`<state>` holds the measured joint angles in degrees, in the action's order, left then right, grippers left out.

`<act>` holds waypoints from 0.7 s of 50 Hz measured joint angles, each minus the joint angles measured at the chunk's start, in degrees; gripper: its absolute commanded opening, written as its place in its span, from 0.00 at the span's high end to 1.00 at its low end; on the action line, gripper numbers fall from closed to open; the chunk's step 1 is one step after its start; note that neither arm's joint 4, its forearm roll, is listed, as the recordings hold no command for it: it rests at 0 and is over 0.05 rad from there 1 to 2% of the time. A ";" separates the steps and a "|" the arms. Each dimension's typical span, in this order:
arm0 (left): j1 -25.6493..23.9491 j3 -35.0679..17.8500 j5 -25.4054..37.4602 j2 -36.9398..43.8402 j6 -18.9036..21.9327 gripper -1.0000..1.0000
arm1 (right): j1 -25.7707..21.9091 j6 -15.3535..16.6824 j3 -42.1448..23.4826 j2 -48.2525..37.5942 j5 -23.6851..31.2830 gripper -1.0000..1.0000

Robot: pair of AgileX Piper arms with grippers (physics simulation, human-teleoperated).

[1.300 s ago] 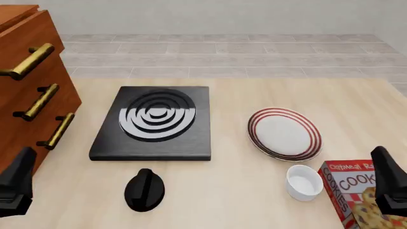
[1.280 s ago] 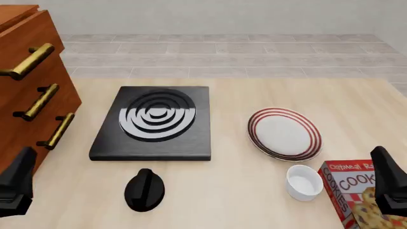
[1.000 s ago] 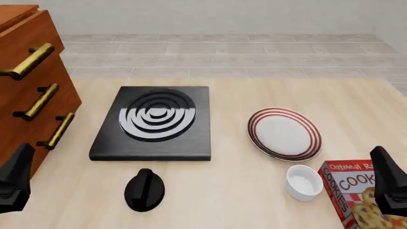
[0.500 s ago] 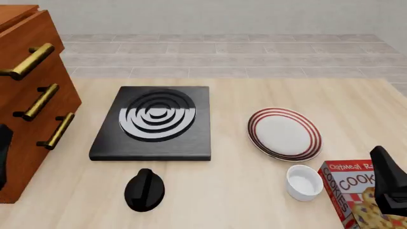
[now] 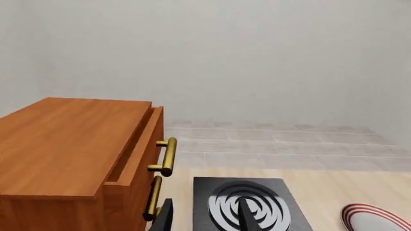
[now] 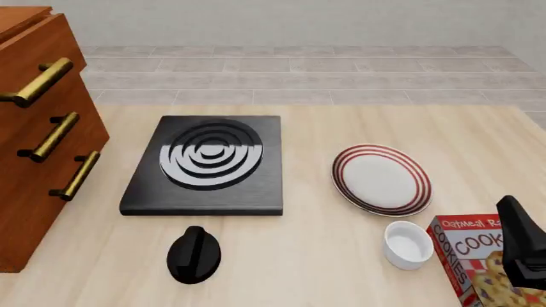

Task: Pick the akita bowl in the top layer of the wooden cabinet and place it on the plate.

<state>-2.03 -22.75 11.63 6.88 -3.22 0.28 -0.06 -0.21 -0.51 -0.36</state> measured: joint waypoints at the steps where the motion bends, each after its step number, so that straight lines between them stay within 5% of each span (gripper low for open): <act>1: -0.11 -0.41 0.27 0.01 0.04 0.00 | 0.00 0.01 0.00 0.01 0.00 0.00; 35: -1.83 -14.38 5.72 3.88 1.21 0.00 | 0.03 0.20 -0.02 0.27 0.07 0.00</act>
<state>-3.86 -37.13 17.35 10.76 -2.01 0.31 0.14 -0.24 -0.24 -0.28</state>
